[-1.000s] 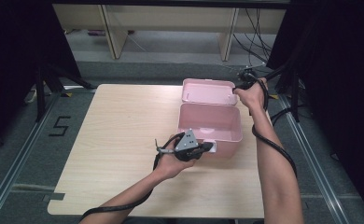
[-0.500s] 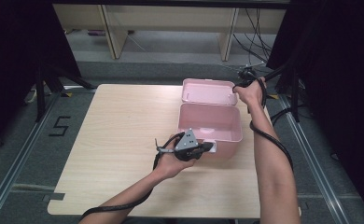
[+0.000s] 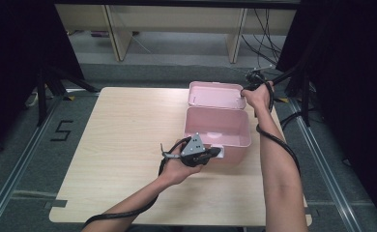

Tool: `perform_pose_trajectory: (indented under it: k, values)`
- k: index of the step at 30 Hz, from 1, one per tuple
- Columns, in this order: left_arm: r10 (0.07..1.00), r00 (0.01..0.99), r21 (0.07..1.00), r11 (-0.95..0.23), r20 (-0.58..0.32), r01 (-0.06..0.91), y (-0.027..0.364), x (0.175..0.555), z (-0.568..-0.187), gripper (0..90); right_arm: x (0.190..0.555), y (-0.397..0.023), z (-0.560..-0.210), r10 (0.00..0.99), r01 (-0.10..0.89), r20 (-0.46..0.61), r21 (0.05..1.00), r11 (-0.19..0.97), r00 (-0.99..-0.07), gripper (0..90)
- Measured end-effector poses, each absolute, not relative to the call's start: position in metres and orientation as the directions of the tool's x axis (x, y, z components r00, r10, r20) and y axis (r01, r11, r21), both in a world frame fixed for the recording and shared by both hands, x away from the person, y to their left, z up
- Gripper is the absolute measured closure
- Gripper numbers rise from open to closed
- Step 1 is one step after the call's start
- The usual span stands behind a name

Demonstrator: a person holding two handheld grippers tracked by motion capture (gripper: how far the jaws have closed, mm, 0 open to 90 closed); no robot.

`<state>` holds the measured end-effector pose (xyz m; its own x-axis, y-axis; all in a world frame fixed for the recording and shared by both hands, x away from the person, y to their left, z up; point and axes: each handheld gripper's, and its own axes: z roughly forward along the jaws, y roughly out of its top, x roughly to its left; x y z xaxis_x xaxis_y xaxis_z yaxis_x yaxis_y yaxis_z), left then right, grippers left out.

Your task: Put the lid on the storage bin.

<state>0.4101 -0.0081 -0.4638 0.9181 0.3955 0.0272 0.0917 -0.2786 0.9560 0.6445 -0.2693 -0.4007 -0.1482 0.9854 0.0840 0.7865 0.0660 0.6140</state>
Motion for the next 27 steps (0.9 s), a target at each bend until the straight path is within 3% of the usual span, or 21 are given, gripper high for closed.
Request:
perform_pose_trajectory:
  k: [6, 21, 27]
  values:
    - [0.396, 0.918, 0.956, -0.278, 0.027, 0.092, -0.008, 0.41, -0.464, 89.7, 0.649, -0.267, -0.404, 0.984, 0.793, 0.077, 0.604, 0.081, -0.16, 79.3]
    - [0.402, 0.915, 0.953, -0.286, 0.026, 0.098, -0.009, 0.41, -0.463, 89.7, 0.649, -0.258, -0.4, 0.992, 0.826, 0.122, 0.562, -0.032, -0.044, 85.4]
    - [0.406, 0.914, 0.952, -0.289, 0.028, 0.099, -0.01, 0.408, -0.462, 89.8, 0.649, -0.26, -0.397, 0.993, 0.815, 0.098, 0.58, -0.002, -0.068, 86.0]
